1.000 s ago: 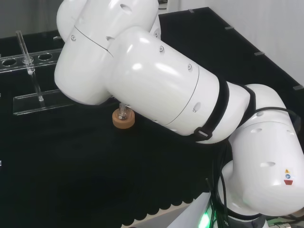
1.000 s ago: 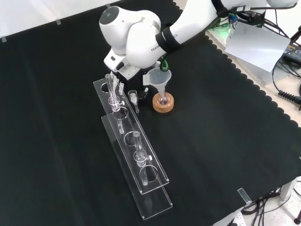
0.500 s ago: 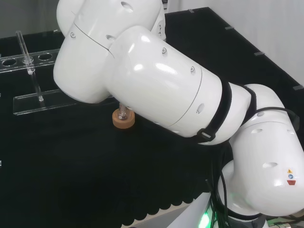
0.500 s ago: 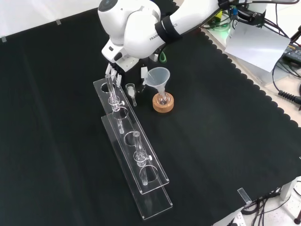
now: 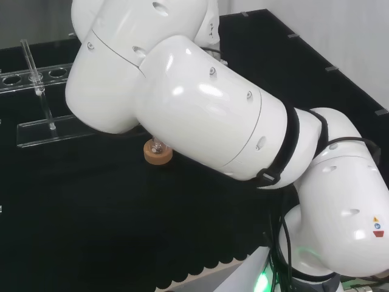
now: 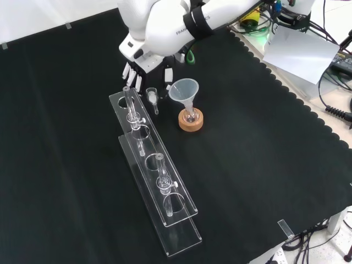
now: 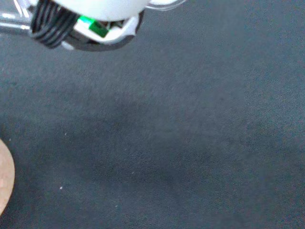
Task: Pick up the weighing funnel.
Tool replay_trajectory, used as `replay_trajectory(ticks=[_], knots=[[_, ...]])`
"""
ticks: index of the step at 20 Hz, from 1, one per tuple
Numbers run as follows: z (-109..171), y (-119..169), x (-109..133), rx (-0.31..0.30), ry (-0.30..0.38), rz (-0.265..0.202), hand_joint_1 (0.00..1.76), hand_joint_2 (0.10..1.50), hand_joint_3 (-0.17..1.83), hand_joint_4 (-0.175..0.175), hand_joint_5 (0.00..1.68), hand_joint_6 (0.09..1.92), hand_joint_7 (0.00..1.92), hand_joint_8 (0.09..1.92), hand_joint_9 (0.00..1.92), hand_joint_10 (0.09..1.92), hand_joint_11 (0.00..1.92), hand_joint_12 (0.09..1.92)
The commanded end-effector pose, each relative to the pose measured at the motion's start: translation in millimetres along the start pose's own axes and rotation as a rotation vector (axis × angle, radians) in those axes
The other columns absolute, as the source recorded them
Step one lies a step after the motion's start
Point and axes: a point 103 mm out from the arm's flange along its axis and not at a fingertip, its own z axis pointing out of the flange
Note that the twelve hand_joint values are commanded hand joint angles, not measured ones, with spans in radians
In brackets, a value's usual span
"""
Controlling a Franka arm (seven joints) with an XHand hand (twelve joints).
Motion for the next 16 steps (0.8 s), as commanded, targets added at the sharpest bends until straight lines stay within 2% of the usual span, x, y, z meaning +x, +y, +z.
replay_trajectory(ticks=[1, 16], knots=[[-25, -22, -12, -0.013, -0.018, 0.020, 1.11, 0.68, 0.66, 0.175, 1.22, 0.77, 0.60, 0.69, 0.99, 0.48, 0.69, 1.18], [-75, -51, -39, -0.006, -0.068, 0.078, 1.10, 0.68, 0.66, 0.175, 1.21, 0.79, 0.59, 0.69, 0.99, 0.47, 0.69, 1.19]])
